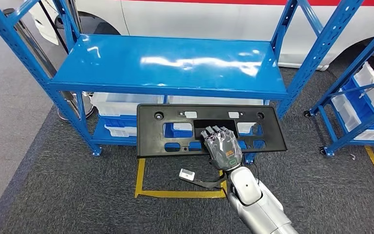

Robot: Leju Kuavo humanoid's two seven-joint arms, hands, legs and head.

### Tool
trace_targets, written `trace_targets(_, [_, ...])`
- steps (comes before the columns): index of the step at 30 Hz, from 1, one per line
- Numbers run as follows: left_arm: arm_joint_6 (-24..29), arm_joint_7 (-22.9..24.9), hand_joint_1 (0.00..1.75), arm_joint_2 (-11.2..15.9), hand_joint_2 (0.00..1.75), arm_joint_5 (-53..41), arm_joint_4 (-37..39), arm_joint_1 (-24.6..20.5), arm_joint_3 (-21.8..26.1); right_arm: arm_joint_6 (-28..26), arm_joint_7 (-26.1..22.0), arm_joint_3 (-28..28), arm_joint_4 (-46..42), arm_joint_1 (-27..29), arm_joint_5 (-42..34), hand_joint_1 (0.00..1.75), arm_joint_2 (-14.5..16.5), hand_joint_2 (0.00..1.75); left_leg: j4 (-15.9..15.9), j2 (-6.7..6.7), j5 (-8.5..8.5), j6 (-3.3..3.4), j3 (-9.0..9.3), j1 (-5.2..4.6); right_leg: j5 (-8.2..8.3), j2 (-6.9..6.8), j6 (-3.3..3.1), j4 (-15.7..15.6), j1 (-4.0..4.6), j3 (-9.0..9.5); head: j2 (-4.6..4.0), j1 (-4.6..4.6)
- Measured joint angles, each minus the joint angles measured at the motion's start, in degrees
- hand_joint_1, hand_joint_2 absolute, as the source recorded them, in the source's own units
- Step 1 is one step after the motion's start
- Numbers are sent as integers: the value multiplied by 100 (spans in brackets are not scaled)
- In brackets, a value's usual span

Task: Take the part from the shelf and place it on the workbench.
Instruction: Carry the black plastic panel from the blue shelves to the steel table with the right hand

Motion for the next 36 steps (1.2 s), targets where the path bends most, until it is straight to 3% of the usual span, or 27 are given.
trace_targets(2, [-1, 0, 0, 0, 175, 0, 0, 3, 10, 0, -16, 0, 30, 0, -16, 162, 3, 175, 40, 0, 139, -21, -220, 0, 184, -1, 9, 173, -8, 182, 0, -1])
trace_targets(3, [-1, 0, 0, -1, 175, 0, 0, 3, 18, 0, -20, 0, 41, -1, -25, 162, 7, 175, 68, -1, 199, -37, -323, 0, 334, -2, 2, -31, -10, 419, 0, -1])
trace_targets(4, [-1, 0, 0, -1, 175, 0, -1, 2, 25, 0, -22, 0, 48, -8, -32, 162, 14, 175, 100, -1, 252, -59, -409, -1, 361, -2, -15, -391, -10, 716, 0, -2])
trace_targets(6, [-1, 0, 0, -3, 175, 0, -3, 1, 35, -1, -28, -1, 51, -25, -40, 162, 44, 175, 136, -1, 347, -122, -505, -12, 215, 1, -70, -1125, 19, 1224, 0, -5])
trace_targets(7, [-1, 1, 0, -4, 175, 0, -4, 0, 37, -2, -30, -3, 51, -36, -44, 162, 58, 175, 129, 0, 399, -159, -518, -15, 127, 3, -103, -1331, 38, 1334, 0, -6])
trace_targets(9, [-1, 6, 0, -7, 175, -1, -4, 2, 40, -3, -27, -11, 57, -44, -54, 162, 70, 175, 85, -5, 506, -235, -536, -10, 202, -3, -183, -1427, 49, 1318, 0, -3])
trace_targets(10, [0, 10, 0, -8, 175, -2, -3, 4, 42, -3, -25, -14, 63, -48, -56, 162, 74, 175, 109, -15, 468, -268, -578, -3, 266, -12, -232, -1446, 40, 1273, 0, -3])
trace_targets(11, [1, 16, 0, -9, 175, -2, -3, 11, 42, -3, -23, -16, 68, -47, -57, 162, 79, 175, 219, -26, 314, -300, -642, 3, 347, -22, -281, -1466, 27, 1209, 0, -6])
trace_targets(12, [1, 20, 0, -10, 175, -2, -2, 15, 43, -3, -23, -17, 72, -46, -57, 162, 86, 175, 453, -35, 50, -331, -729, 11, 430, -29, -319, -1477, 15, 1127, 0, -11])
trace_targets(14, [2, 24, 0, -11, 175, -6, -2, 10, 44, -3, -22, -18, 76, -42, -57, 162, 97, 175, 1191, -40, -552, -380, -908, 18, 582, -31, -349, -1466, 26, 933, 0, -17])
trace_targets(15, [2, 24, 0, -11, 175, -8, -2, 3, 44, -2, -21, -19, 80, -38, -57, 162, 98, 175, 1543, -40, -706, -393, -951, 19, 653, -31, -348, -1457, 33, 834, 0, -17])
trace_targets(16, [2, 24, 0, -11, 175, -9, -2, 0, 44, -2, -19, -19, 86, -34, -58, 162, 98, 175, 1752, -39, -715, -396, -920, 19, 722, -32, -344, -1448, 40, 739, 0, -17])
trace_targets(17, [2, 27, 0, -11, 175, -9, -2, 3, 45, -2, -17, -20, 92, -31, -58, 162, 98, 175, 1764, -40, -606, -389, -789, 19, 790, -32, -338, -1438, 44, 643, 0, -18])
trace_targets(19, [2, 33, 0, -11, 175, -11, -3, 5, 45, -2, -16, -22, 98, -30, -59, 162, 98, 175, 1201, -45, -364, -343, -241, 16, 922, -26, -313, -1420, 50, 482, 0, -19])
trace_targets(21, [2, 37, 0, -11, 175, -15, -4, -7, 44, -2, -16, -32, 98, -34, -59, 162, 103, 175, 357, -54, -427, -282, 356, -9, 1048, -24, -263, -1424, 63, 387, 0, -17])
trace_targets(22, [2, 37, 0, -11, 175, -16, -4, -11, 44, -2, -16, -37, 98, -36, -59, 162, 107, 175, 89, -58, -489, -256, 512, -27, 1112, -26, -233, -1443, 62, 373, 0, -16])
trace_targets(24, [2, 40, 0, -10, 175, -19, -4, -9, 44, -1, -15, -45, 99, -38, -59, 162, 115, 175, -68, -58, -444, -195, 518, -35, 1239, -26, -163, -1518, 60, 363, 0, -15])
trace_targets(25, [2, 44, 0, -11, 175, -20, -4, -6, 45, -1, -12, -51, 101, -37, -59, 162, 116, 175, -97, -45, -377, -150, 484, -25, 1215, -18, -130, -1516, 55, 341, 0, -15])
trace_targets(26, [2, 47, 0, -12, 175, -22, -4, -6, 45, 0, -9, -56, 102, -36, -58, 162, 117, 175, -116, -31, -307, -92, 438, -12, 1085, -11, -101, -1435, 54, 296, 0, -13])
trace_targets(28, [2, 50, 0, -15, 175, -28, -4, -2, 45, 0, 3, -65, 105, -32, -52, 162, 115, 175, -119, -7, -175, -9, 313, -5, 531, -2, -55, -908, 40, 143, 0, -8])
trace_targets(29, [2, 50, 0, -15, 175, -33, -4, 1, 45, -1, 11, -66, 109, -30, -46, 162, 115, 175, -106, -6, -117, 9, 231, -10, 252, -2, -38, -520, 36, 56, 0, -7])
trace_targets(30, [2, 50, 0, -15, 175, -39, -4, 2, 45, -2, 23, -66, 113, -26, -34, 162, 115, 175, -91, -6, -63, 10, 144, -16, 78, -2, -23, -159, 34, -2, 0, -7])
trace_targets(31, [2, 50, 0, -15, 175, -45, -4, 4, 45, -3, 37, -66, 116, -20, -13, 162, 115, 175, -73, -6, -9, 7, 56, -21, 38, -2, -17, 71, 34, 1, 0, -7])
trace_targets(32, [3, 51, 0, -15, 175, -50, -4, 5, 45, -6, 54, -66, 119, -15, 23, 162, 114, 175, -53, -6, 39, 2, -30, -27, 111, -2, -22, 111, 36, 94, 0, -7])
trace_targets(34, [3, 52, 0, -20, 175, -62, -4, 7, 45, -9, 89, -66, 119, -17, 124, 162, 113, 175, -13, -8, 111, -14, -167, -40, 360, 0, -83, -422, 53, 578, 0, -8])
trace_targets(36, [2, 52, 0, -36, 175, -73, -4, 3, 45, -8, 136, -63, 117, -46, 227, 162, 114, 175, 18, -5, 179, -54, -253, -57, 375, -4, -170, -1196, 85, 1110, 0, -9])
